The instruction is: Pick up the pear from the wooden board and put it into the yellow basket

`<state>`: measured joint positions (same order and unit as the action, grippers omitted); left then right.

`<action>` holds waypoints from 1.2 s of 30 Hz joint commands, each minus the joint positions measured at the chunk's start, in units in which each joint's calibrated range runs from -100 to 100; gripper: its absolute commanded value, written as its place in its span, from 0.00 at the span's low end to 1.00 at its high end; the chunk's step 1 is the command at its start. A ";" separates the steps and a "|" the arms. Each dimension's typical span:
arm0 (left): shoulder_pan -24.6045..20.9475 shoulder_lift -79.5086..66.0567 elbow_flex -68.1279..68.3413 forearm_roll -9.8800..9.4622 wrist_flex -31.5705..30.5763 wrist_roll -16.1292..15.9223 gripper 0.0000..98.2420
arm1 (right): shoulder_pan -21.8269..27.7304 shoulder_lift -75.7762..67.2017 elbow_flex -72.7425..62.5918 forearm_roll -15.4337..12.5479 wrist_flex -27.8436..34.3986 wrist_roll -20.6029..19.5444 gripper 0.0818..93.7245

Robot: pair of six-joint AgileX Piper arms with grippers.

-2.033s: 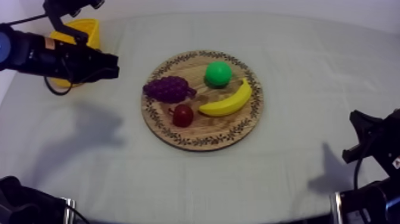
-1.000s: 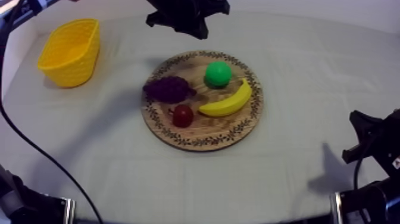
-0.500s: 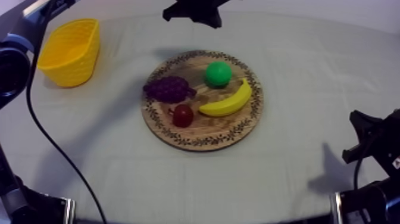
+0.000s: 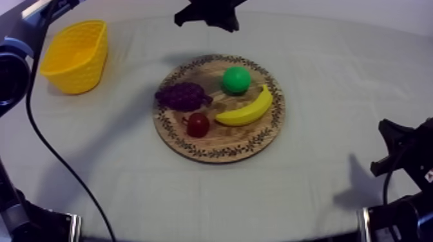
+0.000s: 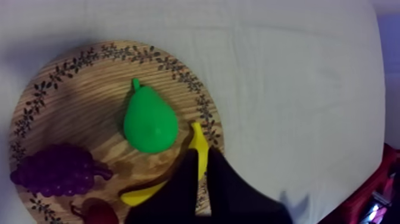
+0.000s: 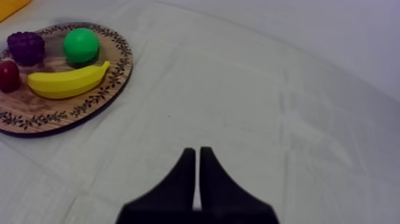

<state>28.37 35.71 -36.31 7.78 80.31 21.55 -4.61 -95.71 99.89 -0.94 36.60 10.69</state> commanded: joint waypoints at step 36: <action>-0.03 10.31 -2.10 1.45 3.43 2.67 0.82 | 0.01 -0.04 0.00 -0.01 0.01 -0.02 0.00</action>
<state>28.35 44.14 -36.82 9.16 82.86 23.91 -4.61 -95.71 99.89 -0.94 36.60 10.71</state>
